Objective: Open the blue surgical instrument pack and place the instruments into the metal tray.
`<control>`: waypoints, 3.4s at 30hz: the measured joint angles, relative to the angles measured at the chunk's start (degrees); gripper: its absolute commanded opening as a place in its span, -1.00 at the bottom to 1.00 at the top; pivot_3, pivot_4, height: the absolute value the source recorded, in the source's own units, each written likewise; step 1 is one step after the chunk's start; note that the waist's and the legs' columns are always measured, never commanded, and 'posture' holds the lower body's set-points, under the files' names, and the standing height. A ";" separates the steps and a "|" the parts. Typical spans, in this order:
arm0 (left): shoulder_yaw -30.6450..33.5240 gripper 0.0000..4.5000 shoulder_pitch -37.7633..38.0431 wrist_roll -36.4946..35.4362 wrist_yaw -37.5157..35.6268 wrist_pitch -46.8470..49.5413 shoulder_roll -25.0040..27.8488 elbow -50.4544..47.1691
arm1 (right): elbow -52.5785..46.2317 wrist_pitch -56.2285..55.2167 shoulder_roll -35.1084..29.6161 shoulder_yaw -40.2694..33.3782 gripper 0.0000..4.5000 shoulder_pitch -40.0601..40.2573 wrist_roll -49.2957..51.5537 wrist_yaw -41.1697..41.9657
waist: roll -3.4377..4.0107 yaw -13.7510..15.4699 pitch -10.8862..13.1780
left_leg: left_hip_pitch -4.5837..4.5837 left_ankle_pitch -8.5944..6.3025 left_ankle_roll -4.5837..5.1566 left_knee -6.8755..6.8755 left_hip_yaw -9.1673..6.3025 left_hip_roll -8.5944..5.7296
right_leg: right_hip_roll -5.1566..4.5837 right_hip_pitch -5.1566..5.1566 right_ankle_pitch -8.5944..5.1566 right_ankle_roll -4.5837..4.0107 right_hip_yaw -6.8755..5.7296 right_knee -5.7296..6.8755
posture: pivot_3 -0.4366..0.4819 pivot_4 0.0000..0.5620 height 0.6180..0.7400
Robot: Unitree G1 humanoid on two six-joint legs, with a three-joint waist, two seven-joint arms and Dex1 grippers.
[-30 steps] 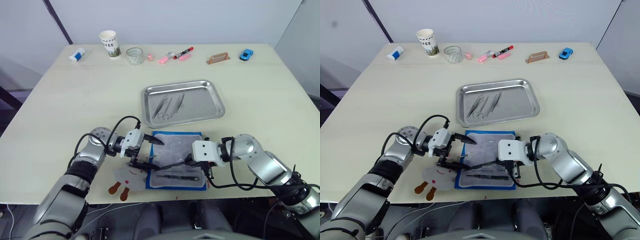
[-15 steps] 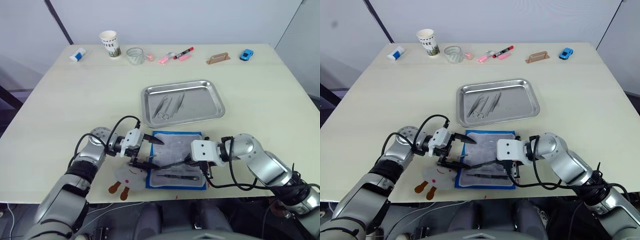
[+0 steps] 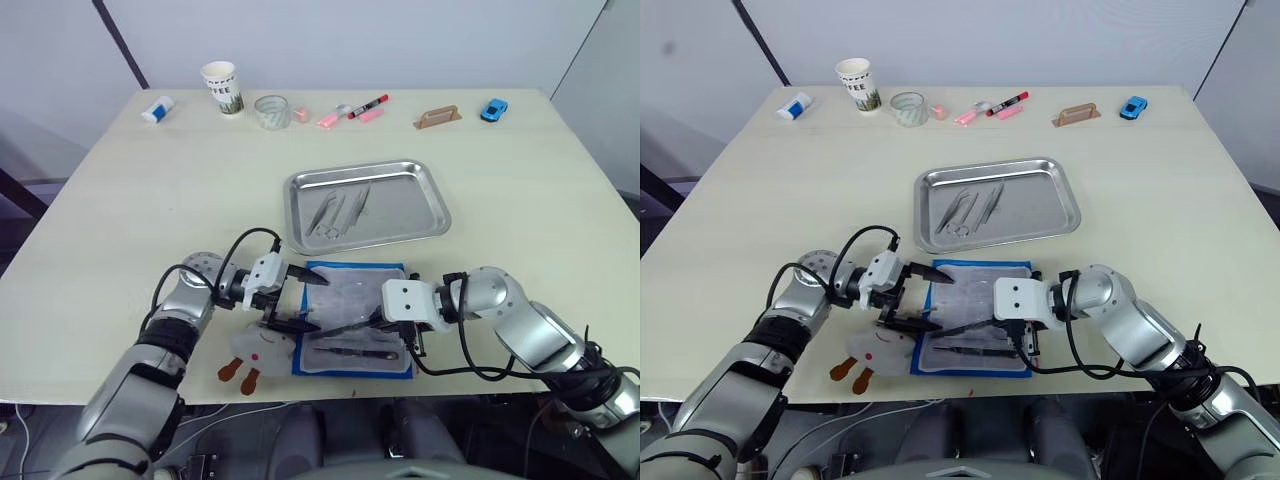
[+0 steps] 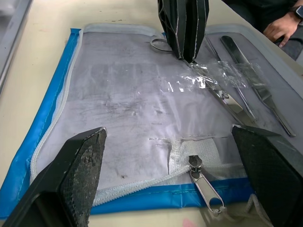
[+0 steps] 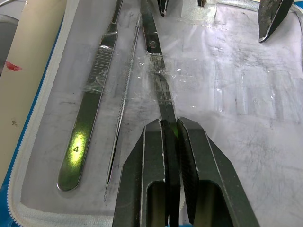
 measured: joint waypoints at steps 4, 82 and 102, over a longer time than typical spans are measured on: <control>0.04 1.00 -0.01 0.20 0.00 -0.20 0.00 -0.01 | 0.05 -0.06 0.01 0.00 -0.99 0.00 0.02 -0.03 | 0.00 0.00 0.00 | 0.00 0.00 0.00 0.00 -0.01 0.00 | 0.00 0.00 0.00 0.00 0.00 0.01 | -0.05 -0.47 0.76; 0.03 1.00 0.68 -2.85 -0.07 2.64 0.15 -0.96 | -5.78 14.82 -2.69 0.93 -0.99 -2.07 4.40 -2.02 | 0.02 -0.03 0.03 | -0.16 -0.03 0.04 0.19 -0.09 -0.03 | -0.02 -0.03 -0.02 -0.01 -0.11 0.03 | -0.05 -0.47 0.76; -4.06 1.00 2.84 -7.02 -0.07 2.19 3.19 -4.92 | -5.48 15.11 -2.62 0.86 -0.99 -1.83 5.30 -3.06 | 0.00 -0.07 0.05 | -0.15 -0.04 0.05 0.19 -0.09 -0.03 | -0.01 -0.05 -0.03 -0.02 -0.10 0.03 | -0.05 -0.47 0.76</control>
